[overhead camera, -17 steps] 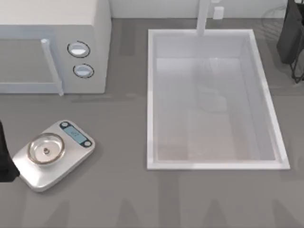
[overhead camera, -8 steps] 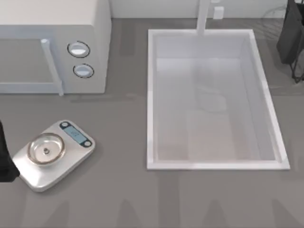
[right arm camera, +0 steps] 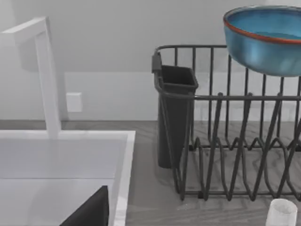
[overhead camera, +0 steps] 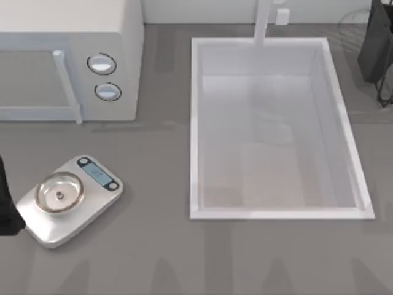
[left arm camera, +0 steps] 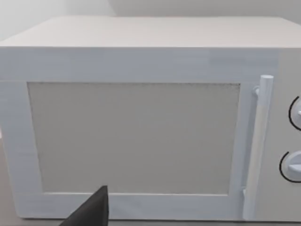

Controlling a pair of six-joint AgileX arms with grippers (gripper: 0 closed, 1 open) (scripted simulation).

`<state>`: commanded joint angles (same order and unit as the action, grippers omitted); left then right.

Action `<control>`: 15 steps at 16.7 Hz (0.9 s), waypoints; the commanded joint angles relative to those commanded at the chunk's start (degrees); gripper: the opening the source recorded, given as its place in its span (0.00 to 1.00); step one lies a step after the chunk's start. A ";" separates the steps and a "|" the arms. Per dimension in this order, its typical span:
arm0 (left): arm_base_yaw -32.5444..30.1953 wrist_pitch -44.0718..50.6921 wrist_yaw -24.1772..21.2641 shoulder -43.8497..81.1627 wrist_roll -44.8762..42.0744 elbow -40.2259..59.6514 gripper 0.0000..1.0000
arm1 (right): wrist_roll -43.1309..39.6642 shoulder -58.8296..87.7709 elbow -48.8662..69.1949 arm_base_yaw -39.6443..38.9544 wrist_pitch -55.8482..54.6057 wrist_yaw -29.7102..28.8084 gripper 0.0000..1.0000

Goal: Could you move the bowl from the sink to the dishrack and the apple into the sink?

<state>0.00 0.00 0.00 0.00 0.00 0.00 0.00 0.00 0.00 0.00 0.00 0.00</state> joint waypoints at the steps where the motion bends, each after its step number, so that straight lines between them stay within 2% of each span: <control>1: 0.00 0.00 0.00 0.00 0.00 0.00 1.00 | 0.00 0.00 0.00 0.00 0.00 0.00 1.00; 7: 0.00 0.00 0.00 0.00 0.00 0.00 1.00 | -1.83 6.07 4.47 1.80 4.98 0.07 1.00; 15: 0.00 0.00 0.00 0.00 0.00 0.00 1.00 | -10.78 38.96 25.62 10.97 29.89 -0.12 1.00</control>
<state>0.00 0.00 0.00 0.00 0.00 0.00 -10.78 38.96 25.62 10.97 29.89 -0.11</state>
